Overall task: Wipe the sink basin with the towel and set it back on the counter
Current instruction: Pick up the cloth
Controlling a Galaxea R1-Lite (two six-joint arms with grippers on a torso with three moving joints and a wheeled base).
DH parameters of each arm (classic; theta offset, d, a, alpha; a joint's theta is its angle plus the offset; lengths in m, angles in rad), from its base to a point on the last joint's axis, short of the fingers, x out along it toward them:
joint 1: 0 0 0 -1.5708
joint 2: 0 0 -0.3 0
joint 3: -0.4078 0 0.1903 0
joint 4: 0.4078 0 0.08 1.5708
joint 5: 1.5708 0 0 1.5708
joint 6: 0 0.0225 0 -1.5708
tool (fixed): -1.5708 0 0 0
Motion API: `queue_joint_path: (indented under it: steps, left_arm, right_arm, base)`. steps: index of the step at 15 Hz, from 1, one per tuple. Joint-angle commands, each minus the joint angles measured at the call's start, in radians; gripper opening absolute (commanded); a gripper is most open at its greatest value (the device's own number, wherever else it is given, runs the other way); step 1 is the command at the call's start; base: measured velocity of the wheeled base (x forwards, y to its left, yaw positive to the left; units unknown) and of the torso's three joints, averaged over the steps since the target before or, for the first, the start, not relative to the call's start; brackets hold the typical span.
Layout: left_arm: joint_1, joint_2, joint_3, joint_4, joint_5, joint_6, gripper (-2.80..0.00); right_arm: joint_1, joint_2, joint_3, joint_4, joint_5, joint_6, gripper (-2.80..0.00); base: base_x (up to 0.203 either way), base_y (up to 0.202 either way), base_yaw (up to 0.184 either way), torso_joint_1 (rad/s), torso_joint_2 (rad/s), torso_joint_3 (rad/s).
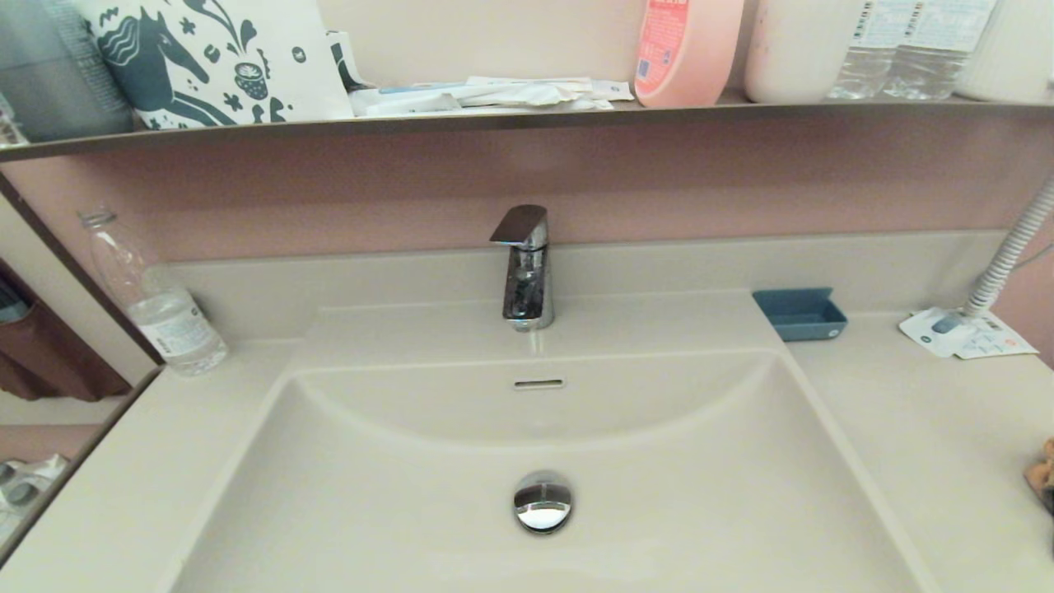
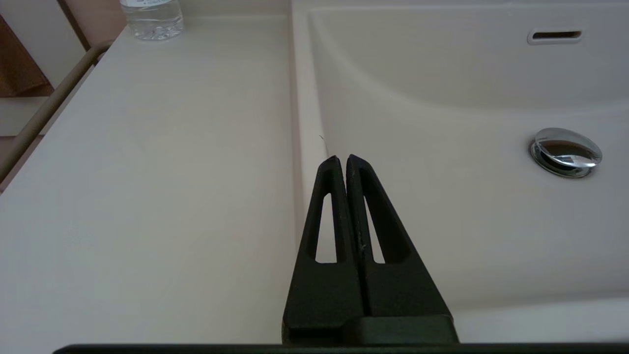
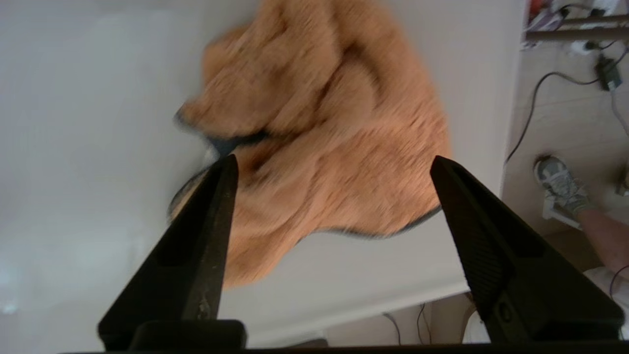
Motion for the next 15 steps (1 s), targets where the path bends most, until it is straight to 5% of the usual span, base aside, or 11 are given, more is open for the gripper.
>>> queue_joint_path:
  steps: [1, 9, 14, 15]
  left_arm:
    - [0.002, 0.001, 0.0, 0.0, 0.0, 0.0, -2.8]
    - [0.0, 0.001, 0.0, 0.0, 0.0, 0.0, -2.8]
    - [0.0, 0.001, 0.0, 0.0, 0.0, 0.0, -2.8]
    - [0.001, 0.001, 0.0, 0.0, 0.0, 0.0, -2.8]
  right_arm:
    - [-0.008, 0.032, -0.009, -0.01, 0.001, -0.004, 0.0]
    - [-0.016, 0.172, -0.025, -0.055, 0.009, -0.023, 0.0]
    - [-0.008, 0.181, 0.008, -0.091, 0.084, -0.013, -0.01]
    - [-0.008, 0.176, 0.01, -0.103, 0.101, 0.004, -2.8]
  base:
    - [0.0, 0.0, 0.0, 0.0, 0.0, 0.0]
    - [0.0, 0.0, 0.0, 0.0, 0.0, 0.0]
    - [0.0, 0.0, 0.0, 0.0, 0.0, 0.0]
    - [0.0, 0.0, 0.0, 0.0, 0.0, 0.0]
